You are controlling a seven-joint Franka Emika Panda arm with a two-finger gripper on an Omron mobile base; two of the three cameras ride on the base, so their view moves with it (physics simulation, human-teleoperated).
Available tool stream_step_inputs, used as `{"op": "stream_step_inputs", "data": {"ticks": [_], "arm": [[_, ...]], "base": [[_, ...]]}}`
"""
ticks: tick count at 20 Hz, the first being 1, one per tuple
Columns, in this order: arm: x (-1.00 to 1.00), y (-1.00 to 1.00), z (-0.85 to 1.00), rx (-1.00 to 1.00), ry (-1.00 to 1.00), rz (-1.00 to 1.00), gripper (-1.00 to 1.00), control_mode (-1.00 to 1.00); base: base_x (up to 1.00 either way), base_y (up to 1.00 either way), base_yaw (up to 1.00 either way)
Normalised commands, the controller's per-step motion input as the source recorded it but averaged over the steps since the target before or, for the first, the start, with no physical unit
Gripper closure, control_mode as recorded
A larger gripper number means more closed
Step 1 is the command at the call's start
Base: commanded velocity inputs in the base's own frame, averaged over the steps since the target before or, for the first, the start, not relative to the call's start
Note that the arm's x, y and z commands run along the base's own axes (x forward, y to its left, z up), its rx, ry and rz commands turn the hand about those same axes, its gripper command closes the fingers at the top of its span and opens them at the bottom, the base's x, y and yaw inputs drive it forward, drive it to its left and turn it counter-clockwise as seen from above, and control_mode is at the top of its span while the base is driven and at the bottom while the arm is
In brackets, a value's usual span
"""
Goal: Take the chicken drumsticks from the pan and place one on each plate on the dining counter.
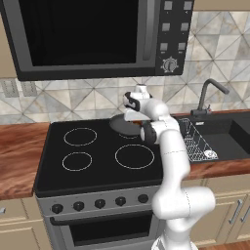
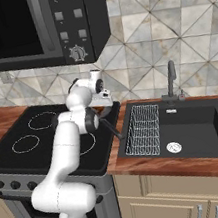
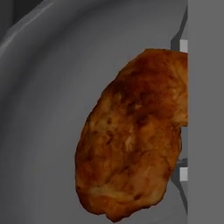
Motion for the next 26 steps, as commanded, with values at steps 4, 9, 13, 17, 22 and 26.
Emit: {"op": "stream_step_inputs", "data": {"ticks": [4, 9, 13, 17, 22, 26], "arm": [[-0.15, 0.08, -0.05, 0.0, 0.09, 0.0, 1.0, -1.0], [-0.24, 0.07, -0.05, 0.0, 0.07, 0.0, 1.0, -1.0], [-0.25, 0.04, -0.02, 0.01, 0.04, 0.0, 1.0, -1.0], [-0.39, 0.01, 0.02, 0.02, 0.0, 0.0, 1.0, -1.0], [-0.69, 0.0, 0.11, 0.03, -0.02, 0.0, 1.0, -1.0], [-0.81, 0.0, 0.08, 0.01, -0.11, 0.0, 1.0, -1.0]], "base": [[0.0, 0.0, 0.0], [0.0, 0.0, 0.0], [0.0, 0.0, 0.0], [0.0, 0.0, 0.0], [0.0, 0.0, 0.0], [0.0, 0.0, 0.0]]}}
